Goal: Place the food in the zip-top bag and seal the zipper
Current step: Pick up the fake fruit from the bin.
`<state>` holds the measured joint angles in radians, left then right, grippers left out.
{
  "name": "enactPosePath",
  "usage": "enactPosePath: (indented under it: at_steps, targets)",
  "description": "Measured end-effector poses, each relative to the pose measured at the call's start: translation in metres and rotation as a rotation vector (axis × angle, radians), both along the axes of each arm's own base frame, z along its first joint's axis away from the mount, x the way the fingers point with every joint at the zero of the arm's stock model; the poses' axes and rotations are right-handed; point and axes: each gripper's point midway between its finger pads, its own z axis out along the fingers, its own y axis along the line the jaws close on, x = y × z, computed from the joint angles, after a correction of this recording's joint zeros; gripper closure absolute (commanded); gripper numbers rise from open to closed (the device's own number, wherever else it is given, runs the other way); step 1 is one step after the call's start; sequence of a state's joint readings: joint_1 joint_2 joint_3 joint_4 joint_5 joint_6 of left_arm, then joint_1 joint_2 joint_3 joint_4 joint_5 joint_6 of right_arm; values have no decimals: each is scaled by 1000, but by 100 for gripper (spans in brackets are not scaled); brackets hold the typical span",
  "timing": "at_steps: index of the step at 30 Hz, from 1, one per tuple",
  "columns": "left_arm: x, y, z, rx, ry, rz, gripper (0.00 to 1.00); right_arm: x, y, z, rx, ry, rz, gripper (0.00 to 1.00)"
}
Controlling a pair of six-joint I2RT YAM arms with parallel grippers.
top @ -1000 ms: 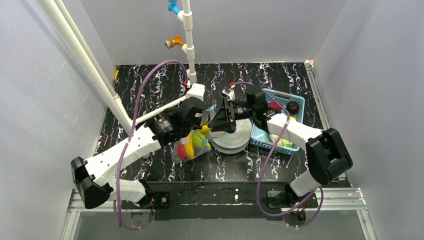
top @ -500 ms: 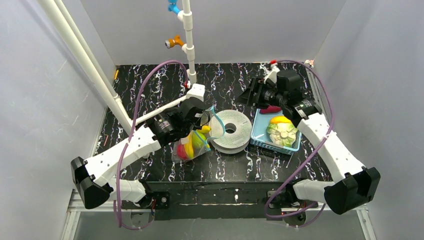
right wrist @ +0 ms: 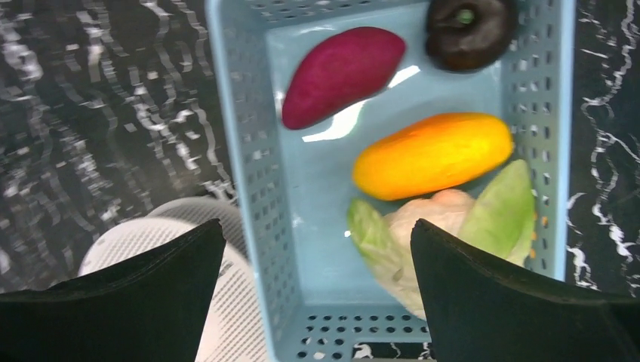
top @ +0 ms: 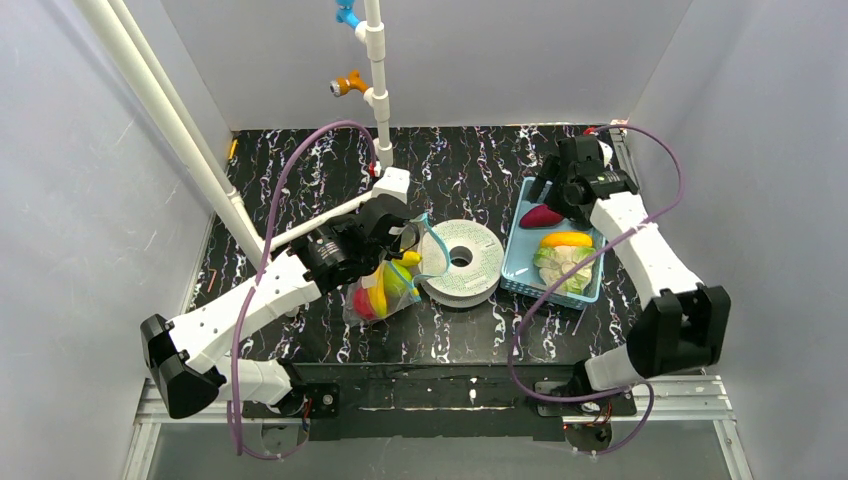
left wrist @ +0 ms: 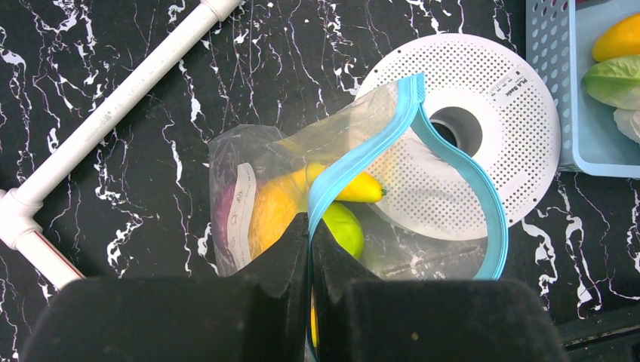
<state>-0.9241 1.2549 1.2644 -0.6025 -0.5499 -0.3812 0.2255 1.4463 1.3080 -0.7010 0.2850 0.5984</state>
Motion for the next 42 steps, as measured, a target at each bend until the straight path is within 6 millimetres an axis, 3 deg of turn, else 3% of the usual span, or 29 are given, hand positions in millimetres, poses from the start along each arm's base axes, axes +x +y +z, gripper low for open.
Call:
enactPosePath:
  at_steps: [6,14,31,34,37,42]
  targets:
    - [0,0,0,4,-1,-3,100,6,-27,-41,-42,144,-125,2]
    - [-1,2,1,4,-2,-3,100,2,-47,-66,-66,242,-260,2]
    - [-3,4,0,2,-1,-3,100,0,-65,-142,-105,398,-271,3]
    - [-3,4,0,3,0,-2,100,-1,-64,-147,-104,413,-262,11]
    - [-3,4,0,3,0,-2,100,0,-63,-147,-103,415,-241,32]
    - [-3,4,0,3,1,-2,100,5,-58,-145,-86,397,-200,58]
